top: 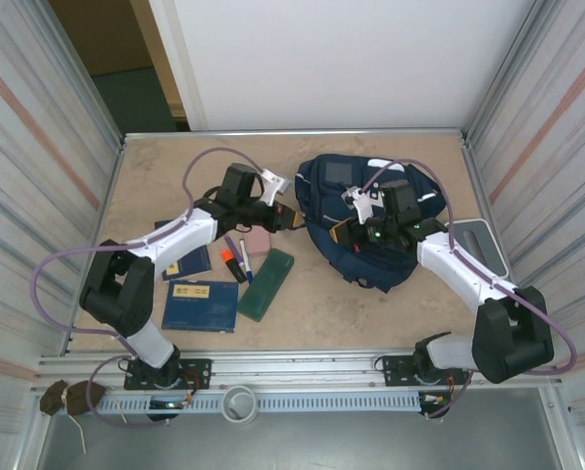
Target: Pack the student bag
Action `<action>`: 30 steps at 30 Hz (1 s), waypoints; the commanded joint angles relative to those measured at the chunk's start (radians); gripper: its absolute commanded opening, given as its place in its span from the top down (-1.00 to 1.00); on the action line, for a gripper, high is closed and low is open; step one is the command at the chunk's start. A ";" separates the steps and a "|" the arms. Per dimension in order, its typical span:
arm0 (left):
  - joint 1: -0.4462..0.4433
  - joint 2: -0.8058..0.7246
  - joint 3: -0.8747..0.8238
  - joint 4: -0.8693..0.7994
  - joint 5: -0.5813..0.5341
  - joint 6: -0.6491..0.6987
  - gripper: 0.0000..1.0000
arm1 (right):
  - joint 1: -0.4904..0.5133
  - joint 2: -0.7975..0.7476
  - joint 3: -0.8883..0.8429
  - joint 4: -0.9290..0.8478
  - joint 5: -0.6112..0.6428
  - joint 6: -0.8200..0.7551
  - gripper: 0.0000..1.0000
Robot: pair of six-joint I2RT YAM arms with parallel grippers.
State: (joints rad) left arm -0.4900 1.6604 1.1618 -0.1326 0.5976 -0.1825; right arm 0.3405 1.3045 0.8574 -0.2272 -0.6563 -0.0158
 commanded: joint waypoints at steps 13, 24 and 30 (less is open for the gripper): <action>0.140 0.403 0.481 -0.132 -0.149 -0.003 0.90 | 0.096 0.119 0.053 0.094 0.052 0.130 1.00; 0.157 0.231 0.364 -0.175 -0.215 -0.084 0.00 | 0.081 0.140 0.171 -0.187 0.527 0.151 -0.11; 0.134 -0.024 0.021 -0.014 -0.176 -0.208 -0.20 | 0.140 0.180 0.202 -0.295 0.714 -0.019 -0.47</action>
State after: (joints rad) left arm -0.3367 1.7290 1.2629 -0.2146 0.4187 -0.3206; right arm 0.4335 1.4689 1.0252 -0.4076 -0.0872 0.0708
